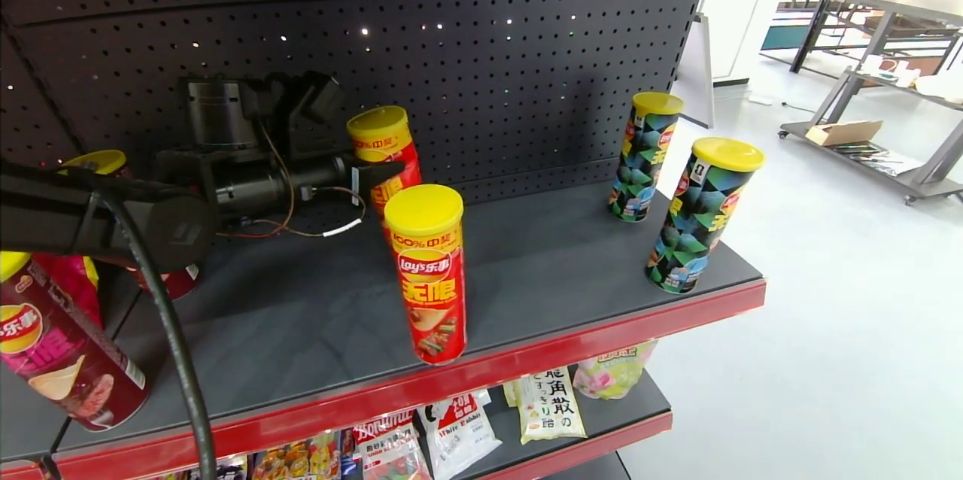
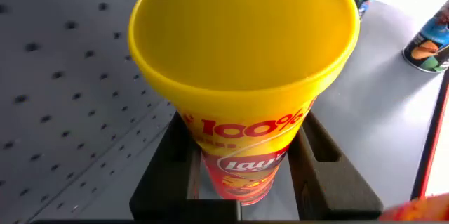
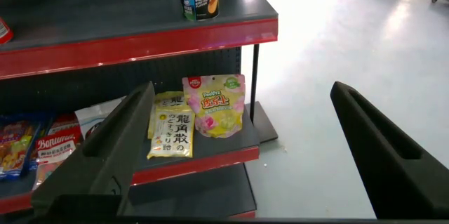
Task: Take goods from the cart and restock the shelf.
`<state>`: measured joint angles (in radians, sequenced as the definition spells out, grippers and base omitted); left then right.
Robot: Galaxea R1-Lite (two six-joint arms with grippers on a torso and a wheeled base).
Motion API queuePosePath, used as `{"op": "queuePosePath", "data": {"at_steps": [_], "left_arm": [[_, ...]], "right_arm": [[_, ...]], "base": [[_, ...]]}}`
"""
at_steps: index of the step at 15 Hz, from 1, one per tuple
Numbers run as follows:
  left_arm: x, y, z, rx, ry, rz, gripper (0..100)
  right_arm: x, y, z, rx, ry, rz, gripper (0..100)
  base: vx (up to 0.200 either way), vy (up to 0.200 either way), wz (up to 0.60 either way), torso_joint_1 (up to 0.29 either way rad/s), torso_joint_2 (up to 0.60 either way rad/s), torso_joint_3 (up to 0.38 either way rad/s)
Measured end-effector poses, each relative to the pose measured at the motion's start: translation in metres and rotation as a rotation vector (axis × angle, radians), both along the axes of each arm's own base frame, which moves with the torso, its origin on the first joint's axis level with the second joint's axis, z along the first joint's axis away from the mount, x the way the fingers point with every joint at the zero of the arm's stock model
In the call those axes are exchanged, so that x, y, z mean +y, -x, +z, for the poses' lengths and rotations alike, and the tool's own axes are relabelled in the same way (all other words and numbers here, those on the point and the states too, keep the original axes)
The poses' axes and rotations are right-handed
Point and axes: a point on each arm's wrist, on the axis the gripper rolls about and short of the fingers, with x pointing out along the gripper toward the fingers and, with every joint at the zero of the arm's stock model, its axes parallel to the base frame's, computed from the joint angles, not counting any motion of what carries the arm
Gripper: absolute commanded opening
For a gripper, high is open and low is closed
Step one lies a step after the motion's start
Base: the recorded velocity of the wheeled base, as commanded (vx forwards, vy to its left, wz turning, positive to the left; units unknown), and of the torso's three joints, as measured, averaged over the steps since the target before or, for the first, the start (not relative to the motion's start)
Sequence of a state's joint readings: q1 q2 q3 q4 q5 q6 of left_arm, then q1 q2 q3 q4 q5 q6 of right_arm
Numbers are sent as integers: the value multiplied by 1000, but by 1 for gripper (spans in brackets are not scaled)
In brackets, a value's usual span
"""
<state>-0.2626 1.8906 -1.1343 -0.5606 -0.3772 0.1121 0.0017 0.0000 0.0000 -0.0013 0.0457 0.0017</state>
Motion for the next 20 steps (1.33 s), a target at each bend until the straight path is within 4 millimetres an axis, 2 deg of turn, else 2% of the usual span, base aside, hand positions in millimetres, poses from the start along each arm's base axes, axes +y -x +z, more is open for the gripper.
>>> {"op": "queuePosePath", "data": {"at_steps": [5, 9, 20], "left_arm": [[-8, -14, -9, 9, -7, -4, 0], [-17, -16, -13, 13, -11, -9, 0], [-19, -19, -18, -26, -59, -28, 0]], "right_arm": [[0, 0, 0, 0, 0, 0, 100], [0, 0, 0, 0, 0, 0, 100], [0, 0, 0, 0, 0, 0, 100]], "base": [[0, 0, 0, 0, 0, 0], [0, 0, 0, 0, 0, 0], [0, 0, 0, 0, 0, 0]]}}
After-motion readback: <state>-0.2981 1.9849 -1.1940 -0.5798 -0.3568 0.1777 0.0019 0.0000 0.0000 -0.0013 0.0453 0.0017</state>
